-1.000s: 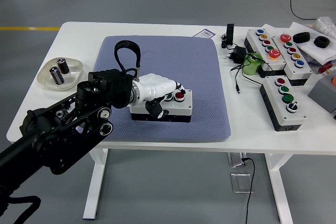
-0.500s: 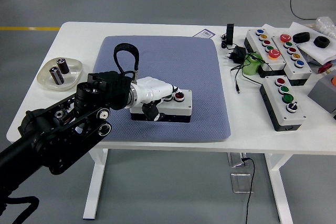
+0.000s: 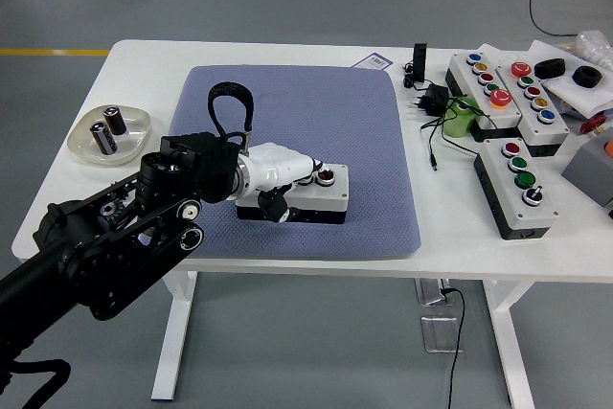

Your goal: Pick up the button,place it on the desk,press the button,press the button

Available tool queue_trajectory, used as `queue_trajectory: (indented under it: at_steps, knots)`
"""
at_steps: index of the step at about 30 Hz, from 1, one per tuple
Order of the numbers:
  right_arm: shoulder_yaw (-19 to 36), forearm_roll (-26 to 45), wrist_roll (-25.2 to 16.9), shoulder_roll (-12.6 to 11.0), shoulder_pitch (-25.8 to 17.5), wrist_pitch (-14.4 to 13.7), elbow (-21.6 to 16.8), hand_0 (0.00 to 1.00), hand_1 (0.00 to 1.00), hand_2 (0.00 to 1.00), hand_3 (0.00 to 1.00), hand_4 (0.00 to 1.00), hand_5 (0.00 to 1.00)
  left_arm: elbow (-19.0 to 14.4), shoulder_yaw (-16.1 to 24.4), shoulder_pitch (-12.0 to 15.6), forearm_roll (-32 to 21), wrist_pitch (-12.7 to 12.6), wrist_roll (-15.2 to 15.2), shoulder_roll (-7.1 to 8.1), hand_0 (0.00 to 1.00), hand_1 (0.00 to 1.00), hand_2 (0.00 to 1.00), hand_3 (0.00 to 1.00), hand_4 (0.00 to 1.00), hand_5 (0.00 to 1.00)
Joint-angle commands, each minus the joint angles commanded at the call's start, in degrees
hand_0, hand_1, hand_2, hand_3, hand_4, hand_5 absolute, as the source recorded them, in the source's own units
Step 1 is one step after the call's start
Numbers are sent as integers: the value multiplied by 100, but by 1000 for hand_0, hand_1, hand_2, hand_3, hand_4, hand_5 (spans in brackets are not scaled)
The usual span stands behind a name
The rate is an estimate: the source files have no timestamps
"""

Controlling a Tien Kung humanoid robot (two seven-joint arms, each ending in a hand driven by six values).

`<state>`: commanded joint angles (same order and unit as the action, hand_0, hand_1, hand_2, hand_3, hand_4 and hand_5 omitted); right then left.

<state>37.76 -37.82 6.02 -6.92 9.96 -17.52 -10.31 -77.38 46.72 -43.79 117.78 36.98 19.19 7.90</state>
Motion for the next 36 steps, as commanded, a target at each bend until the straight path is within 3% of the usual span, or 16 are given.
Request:
queue_trajectory:
  at_steps: [8, 16, 25, 28, 29, 34, 35, 36]
  knots:
    - [-5, 6, -2, 0, -1, -1, 0, 651, 565, 599, 639, 257, 255, -61, 41, 7, 27, 0, -9, 2, 69, 53, 77, 802, 612, 2]
    - [-5, 10, 5, 1, -8, -2, 0, 651, 565, 599, 640, 257, 256, -451, 403, 13, 92, -18, -20, 31, 69, 53, 78, 821, 611, 2]
    - [-25, 31, 12, 3, -16, -6, 0, 651, 565, 599, 639, 258, 257, -566, 665, 54, 138, -72, 0, 52, 69, 53, 78, 833, 610, 2]
    - [-27, 31, 14, 2, -19, -8, 0, 651, 565, 599, 639, 258, 257, -556, 725, 67, 140, -307, 6, 61, 69, 53, 78, 833, 610, 2]
    - [-35, 40, 14, 2, -20, -9, 0, 651, 565, 599, 639, 258, 256, -548, 740, 76, 106, -471, 5, 65, 93, 90, 110, 879, 651, 2]
    - [-49, 48, 19, 3, -31, -9, 0, 651, 565, 599, 639, 258, 256, -488, 793, 112, -223, -1424, 107, 61, 93, 90, 110, 879, 651, 2]
    - [-48, 45, 20, 3, -33, -9, 0, 652, 565, 599, 639, 257, 254, -485, 803, 118, -268, -1605, 110, 61, 36, 88, 128, 966, 728, 176]
    - [-47, 42, 21, 3, -35, -9, 0, 652, 565, 599, 639, 257, 254, -478, 803, 123, -348, -1796, 115, 65, 36, 88, 128, 966, 728, 176]
